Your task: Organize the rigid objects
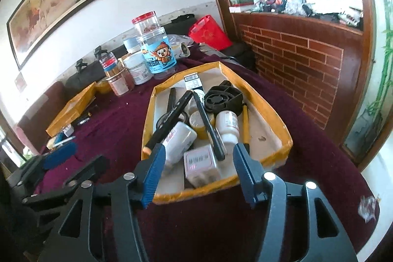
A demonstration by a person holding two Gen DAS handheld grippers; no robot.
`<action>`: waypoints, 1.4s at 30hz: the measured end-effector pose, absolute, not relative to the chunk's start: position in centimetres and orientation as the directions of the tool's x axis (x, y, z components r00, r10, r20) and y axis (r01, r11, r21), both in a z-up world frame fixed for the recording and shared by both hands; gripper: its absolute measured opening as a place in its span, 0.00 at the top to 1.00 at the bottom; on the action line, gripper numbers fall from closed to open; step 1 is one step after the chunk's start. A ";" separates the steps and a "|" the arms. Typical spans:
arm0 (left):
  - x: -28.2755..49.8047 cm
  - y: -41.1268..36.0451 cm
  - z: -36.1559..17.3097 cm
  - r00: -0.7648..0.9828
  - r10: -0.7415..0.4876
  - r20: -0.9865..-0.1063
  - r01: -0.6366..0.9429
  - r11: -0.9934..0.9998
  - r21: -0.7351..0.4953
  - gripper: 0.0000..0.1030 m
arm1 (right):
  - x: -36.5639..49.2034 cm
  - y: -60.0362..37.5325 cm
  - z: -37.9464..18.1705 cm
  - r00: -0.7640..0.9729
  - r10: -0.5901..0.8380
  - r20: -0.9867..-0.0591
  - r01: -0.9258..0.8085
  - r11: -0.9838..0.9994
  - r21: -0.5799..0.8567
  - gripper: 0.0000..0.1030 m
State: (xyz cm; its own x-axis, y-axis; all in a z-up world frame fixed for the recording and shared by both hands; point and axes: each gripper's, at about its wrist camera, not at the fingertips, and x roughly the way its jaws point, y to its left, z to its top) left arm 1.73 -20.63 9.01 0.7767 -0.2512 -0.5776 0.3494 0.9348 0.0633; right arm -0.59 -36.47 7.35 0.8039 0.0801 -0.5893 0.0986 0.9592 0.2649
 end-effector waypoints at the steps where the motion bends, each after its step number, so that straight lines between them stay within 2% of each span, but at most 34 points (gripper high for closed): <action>1: 1.2 -20.2 8.9 0.784 -0.245 -0.571 0.341 0.938 0.066 0.26 | -1.0 -36.1 7.2 0.805 0.072 -0.589 0.105 0.960 0.261 0.47; 6: 0.1 -18.1 8.0 0.806 -0.237 -0.543 0.299 0.954 0.028 0.25 | -2.8 -34.1 6.3 0.802 -0.006 -0.597 0.153 0.969 0.195 0.42; 15: 1.5 -15.9 6.6 0.777 -0.244 -0.580 0.265 0.963 -0.050 0.25 | -4.6 -31.5 6.2 0.821 -0.152 -0.551 0.225 0.972 0.068 0.26; 21: 1.5 -16.2 6.1 0.770 -0.243 -0.590 0.282 0.959 -0.027 0.25 | -4.0 -30.6 5.8 0.837 -0.168 -0.522 0.211 0.977 0.024 0.26; 30: 1.8 -16.6 5.5 0.746 -0.240 -0.622 0.299 0.954 -0.010 0.24 | -4.0 -32.2 5.3 0.830 -0.131 -0.542 0.233 0.965 0.124 0.26; 42: 1.8 -16.8 5.7 0.746 -0.190 -0.638 0.281 0.959 0.043 0.21 | -4.2 -32.3 5.2 0.832 -0.136 -0.539 0.240 0.962 0.129 0.26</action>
State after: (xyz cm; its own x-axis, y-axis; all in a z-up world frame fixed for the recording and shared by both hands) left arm 1.76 -16.82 5.71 0.7464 -0.1899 -0.6378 0.2811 0.9587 0.0434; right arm -4.21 -32.29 5.24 0.8316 -0.1355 -0.5385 0.2404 0.9620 0.1291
